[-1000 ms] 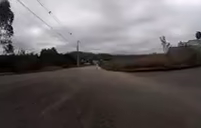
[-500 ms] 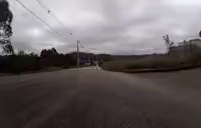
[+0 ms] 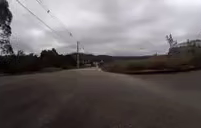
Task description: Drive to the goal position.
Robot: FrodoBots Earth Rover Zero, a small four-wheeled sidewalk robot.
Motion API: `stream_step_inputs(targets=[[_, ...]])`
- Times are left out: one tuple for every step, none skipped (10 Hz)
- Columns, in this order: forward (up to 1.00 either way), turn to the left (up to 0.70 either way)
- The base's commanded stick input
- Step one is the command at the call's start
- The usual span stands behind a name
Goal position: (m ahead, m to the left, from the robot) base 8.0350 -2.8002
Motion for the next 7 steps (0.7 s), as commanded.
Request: stream_step_inputs(targets=[[0.70,0.00],[0.70,0.00],[0.70,0.00],[0.70,0.00],[0.70,0.00],[0.70,0.00],[0.70,0.00]])
